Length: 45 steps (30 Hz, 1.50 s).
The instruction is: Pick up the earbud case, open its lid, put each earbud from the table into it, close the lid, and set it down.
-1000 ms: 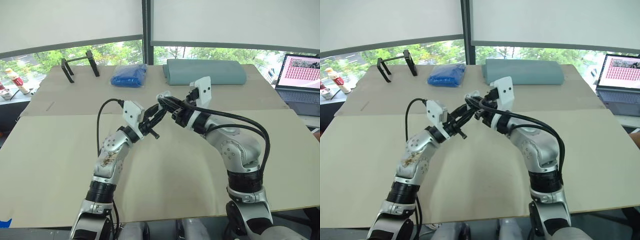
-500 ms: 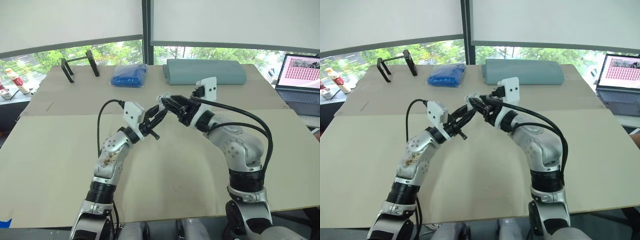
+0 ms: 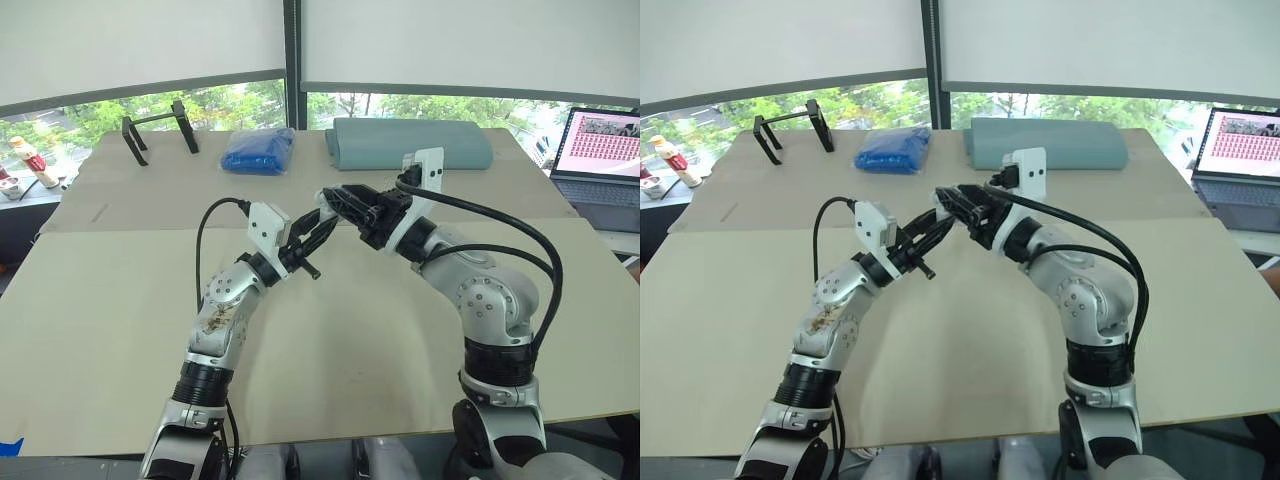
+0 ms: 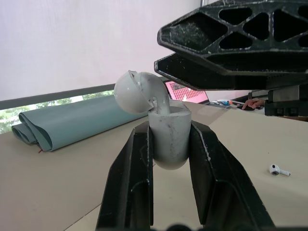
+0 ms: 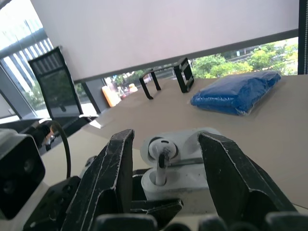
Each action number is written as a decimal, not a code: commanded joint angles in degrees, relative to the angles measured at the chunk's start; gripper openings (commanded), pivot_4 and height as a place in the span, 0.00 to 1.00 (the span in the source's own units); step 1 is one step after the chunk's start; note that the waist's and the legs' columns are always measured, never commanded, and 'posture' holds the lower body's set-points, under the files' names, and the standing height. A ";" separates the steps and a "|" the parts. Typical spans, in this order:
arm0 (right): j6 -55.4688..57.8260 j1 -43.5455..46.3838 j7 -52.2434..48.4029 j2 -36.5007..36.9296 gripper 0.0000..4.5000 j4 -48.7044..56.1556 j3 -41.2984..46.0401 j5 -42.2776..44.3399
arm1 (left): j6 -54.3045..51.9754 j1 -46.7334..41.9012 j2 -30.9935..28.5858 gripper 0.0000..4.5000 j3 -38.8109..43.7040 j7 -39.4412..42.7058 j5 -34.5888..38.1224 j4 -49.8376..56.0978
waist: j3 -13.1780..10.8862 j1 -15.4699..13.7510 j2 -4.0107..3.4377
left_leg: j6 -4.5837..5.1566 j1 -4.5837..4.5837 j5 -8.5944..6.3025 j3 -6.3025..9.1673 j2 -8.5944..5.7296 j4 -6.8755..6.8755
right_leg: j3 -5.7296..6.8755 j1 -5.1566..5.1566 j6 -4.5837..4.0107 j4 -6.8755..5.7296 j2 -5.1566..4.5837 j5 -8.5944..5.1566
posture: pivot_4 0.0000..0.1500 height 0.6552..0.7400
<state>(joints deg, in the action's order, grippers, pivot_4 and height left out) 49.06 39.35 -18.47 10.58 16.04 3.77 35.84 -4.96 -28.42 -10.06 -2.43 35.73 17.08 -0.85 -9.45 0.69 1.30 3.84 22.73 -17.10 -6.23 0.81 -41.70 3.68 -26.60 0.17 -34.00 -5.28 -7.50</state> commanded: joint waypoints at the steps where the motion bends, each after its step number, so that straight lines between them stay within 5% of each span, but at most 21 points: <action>1: -1.78 0.53 -0.51 0.76 0.53 1.83 -1.96 -1.64 | 2.01 -1.19 0.27 0.12 0.00 0.12 0.14 1.63 | 0.00 0.01 0.00 | 0.00 0.00 0.00 0.00 0.00 0.00 | 0.00 0.00 0.00 0.00 0.00 0.00 | 1.00 1.00; 13: -4.34 0.50 -1.59 1.58 0.53 -0.18 -4.94 -5.76 | 1.97 -0.78 0.17 0.12 -0.22 -0.42 -0.43 2.52 | 0.00 -0.01 0.00 | 0.00 0.00 0.00 0.00 0.00 0.01 | 0.00 0.00 0.00 0.01 0.00 -0.01 | 1.00 1.00; 18: -5.38 0.75 -2.00 1.58 0.20 -1.04 -6.09 -7.77 | 2.54 -1.14 -0.09 0.12 -0.68 -0.70 -1.86 2.36 | 0.00 -0.02 0.00 | 0.00 0.00 0.00 0.00 0.00 0.00 | 0.00 0.00 0.00 0.01 0.00 -0.01 | 1.00 1.00; 45: -6.50 2.41 -1.38 -1.77 0.20 -0.81 2.32 -3.67 | 2.66 0.77 -0.73 0.12 0.59 -1.53 -2.05 0.79 | 0.00 -0.04 -0.01 | 0.00 0.01 -0.01 0.00 0.01 0.01 | 0.01 -0.01 0.00 0.01 -0.01 0.00 | 1.00 1.00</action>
<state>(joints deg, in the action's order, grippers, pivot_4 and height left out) 43.96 40.19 -20.01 8.48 14.04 4.65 30.72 -3.68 -27.18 -10.98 -2.12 34.40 14.63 -0.99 -9.46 0.65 1.29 3.84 22.74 -17.10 -6.22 0.82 -41.68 3.69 -26.60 0.17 -33.99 -5.29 -7.50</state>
